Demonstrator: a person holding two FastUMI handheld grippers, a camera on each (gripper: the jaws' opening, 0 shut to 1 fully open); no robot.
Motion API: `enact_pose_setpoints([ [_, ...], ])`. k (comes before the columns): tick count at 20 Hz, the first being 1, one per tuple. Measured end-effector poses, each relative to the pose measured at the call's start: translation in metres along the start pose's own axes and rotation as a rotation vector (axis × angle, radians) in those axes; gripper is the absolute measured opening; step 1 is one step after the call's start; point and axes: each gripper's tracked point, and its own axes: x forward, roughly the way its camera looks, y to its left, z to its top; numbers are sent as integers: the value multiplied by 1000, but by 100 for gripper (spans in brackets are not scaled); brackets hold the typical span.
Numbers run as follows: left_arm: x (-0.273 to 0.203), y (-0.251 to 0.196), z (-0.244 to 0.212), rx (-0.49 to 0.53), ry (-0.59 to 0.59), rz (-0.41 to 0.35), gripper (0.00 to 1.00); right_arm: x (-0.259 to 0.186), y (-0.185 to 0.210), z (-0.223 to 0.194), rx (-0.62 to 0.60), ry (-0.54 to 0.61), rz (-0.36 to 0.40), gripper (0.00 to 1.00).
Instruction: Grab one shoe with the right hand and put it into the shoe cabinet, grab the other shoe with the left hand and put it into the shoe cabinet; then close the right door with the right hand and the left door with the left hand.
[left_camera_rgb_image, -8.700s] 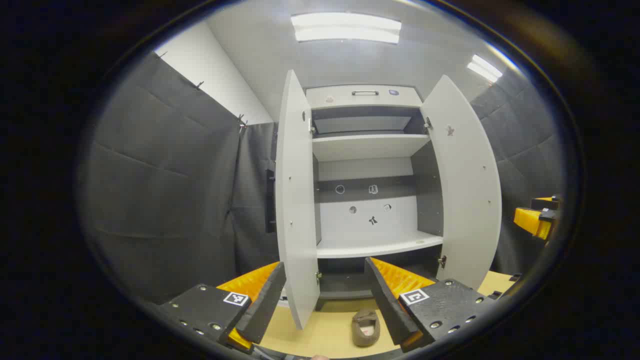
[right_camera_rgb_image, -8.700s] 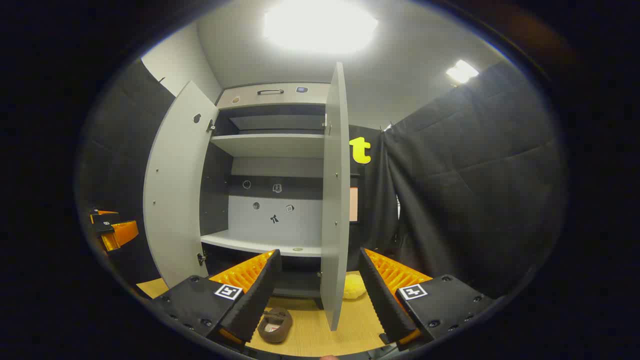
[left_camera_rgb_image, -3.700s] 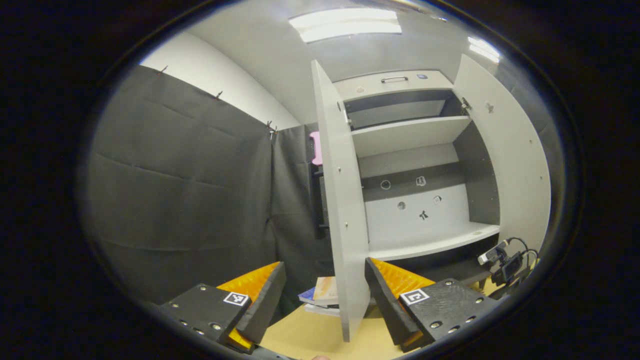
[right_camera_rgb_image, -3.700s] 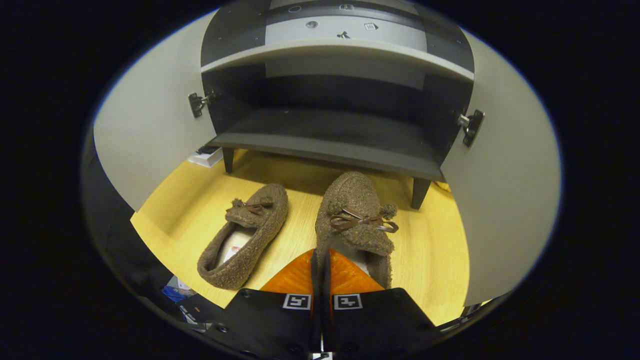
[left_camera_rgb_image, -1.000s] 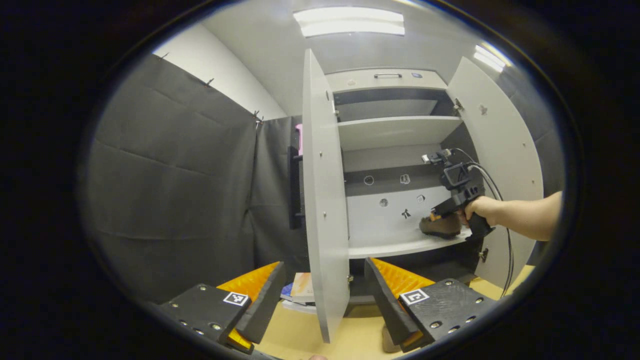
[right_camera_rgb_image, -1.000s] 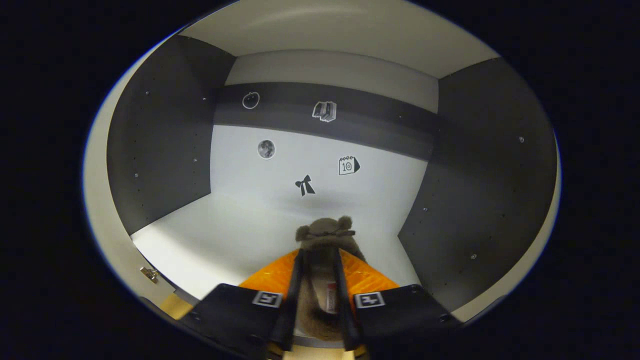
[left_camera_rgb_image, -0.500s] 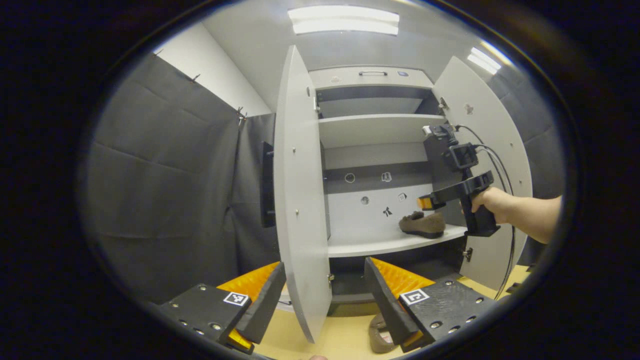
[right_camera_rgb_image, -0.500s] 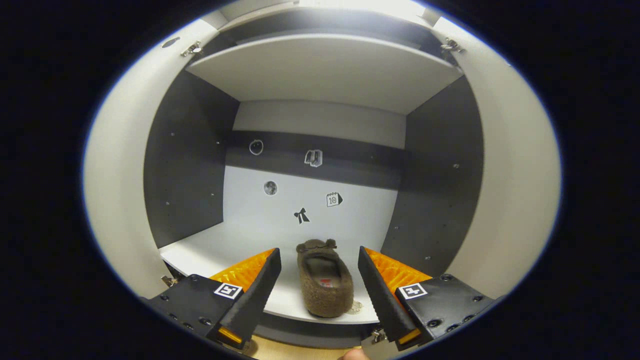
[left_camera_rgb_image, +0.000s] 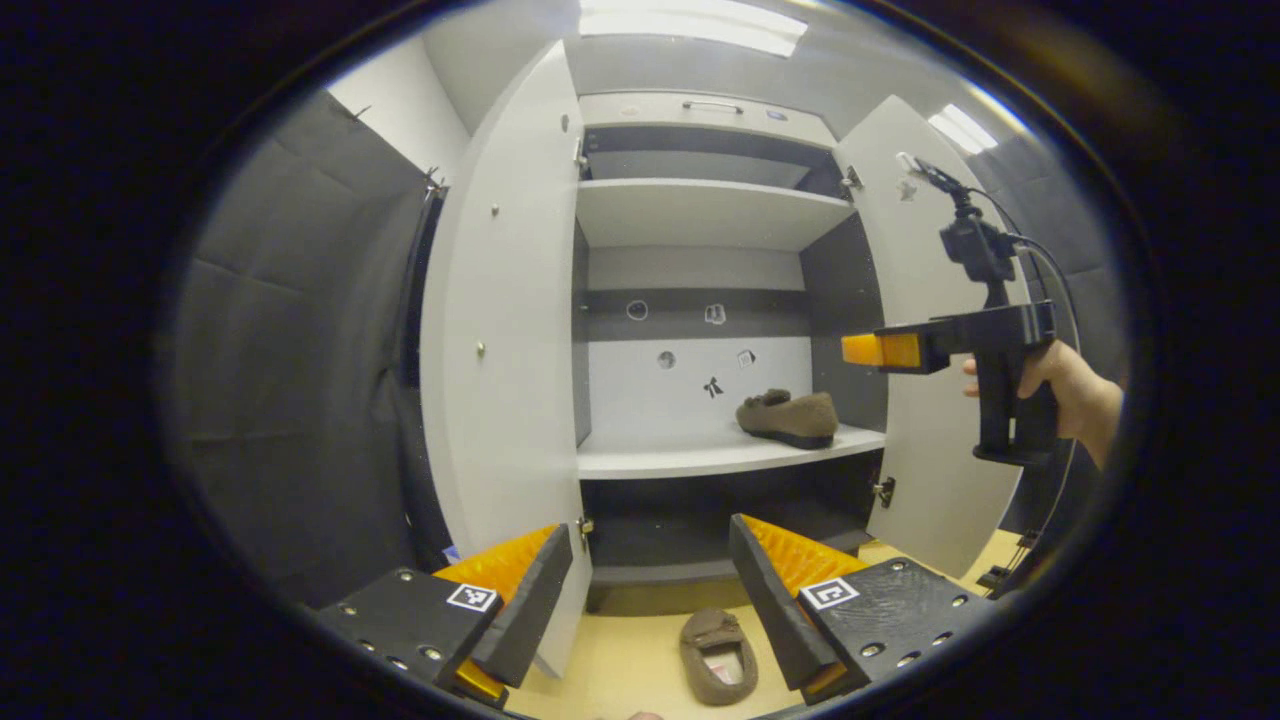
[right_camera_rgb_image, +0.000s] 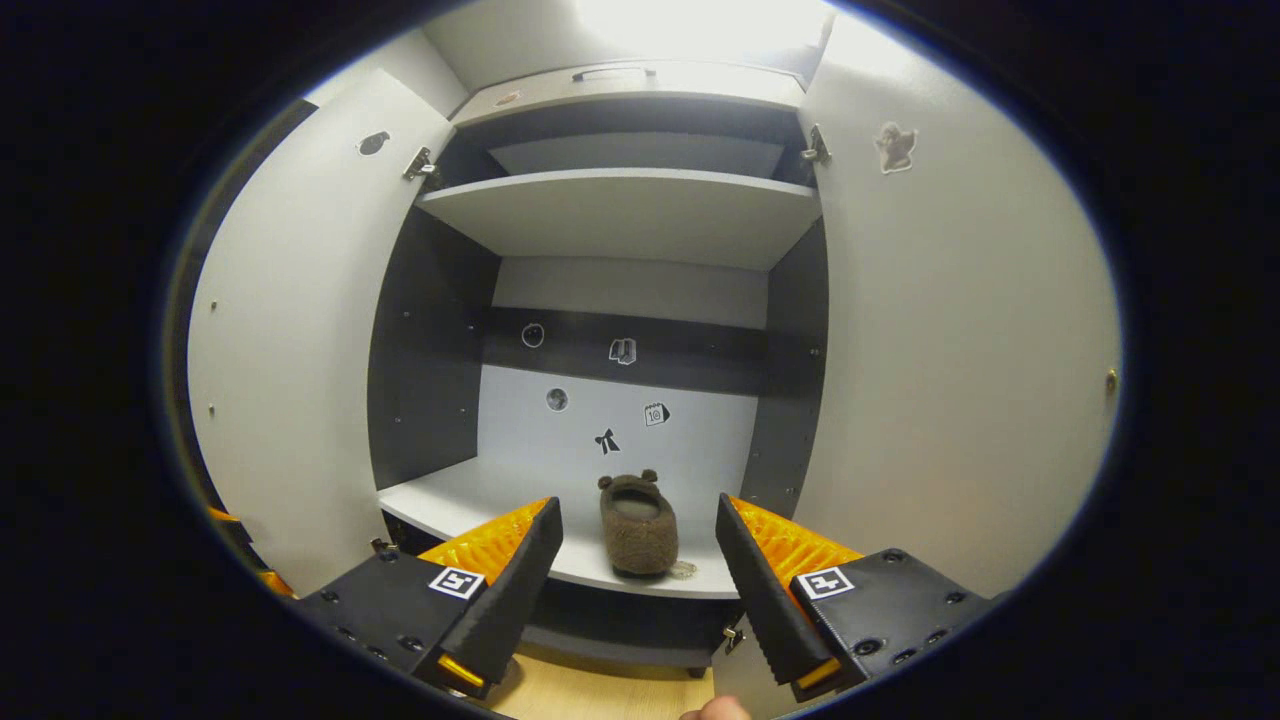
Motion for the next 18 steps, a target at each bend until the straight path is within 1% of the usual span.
enact_pose_setpoints([
  [1,10,-7,-9,-4,17,-13,100,-6,-2,-1,-17,-21,-4,97],
  [2,20,-12,-21,-5,39,-26,93,-12,-3,-5,-29,-28,-9,98],
  [4,35,-16,-47,-3,84,-45,93,-23,2,-19,-23,-14,3,96],
  [8,48,-29,-103,8,195,-82,93,-40,2,-40,10,30,13,97],
  [9,50,-30,-118,15,223,-89,93,-44,5,-43,16,34,25,97],
  [11,56,-33,-149,31,284,-102,94,-49,4,-46,15,31,24,98],
  [14,70,-32,-187,22,372,-114,94,-60,4,-48,14,27,16,98],
  [15,72,-31,-197,13,399,-121,98,-63,5,-51,17,32,19,97],
  [17,77,-28,-212,7,444,-133,94,-66,2,-55,13,46,9,98],
  [18,80,-26,-220,10,467,-133,94,-69,0,-58,8,52,-2,97],
])
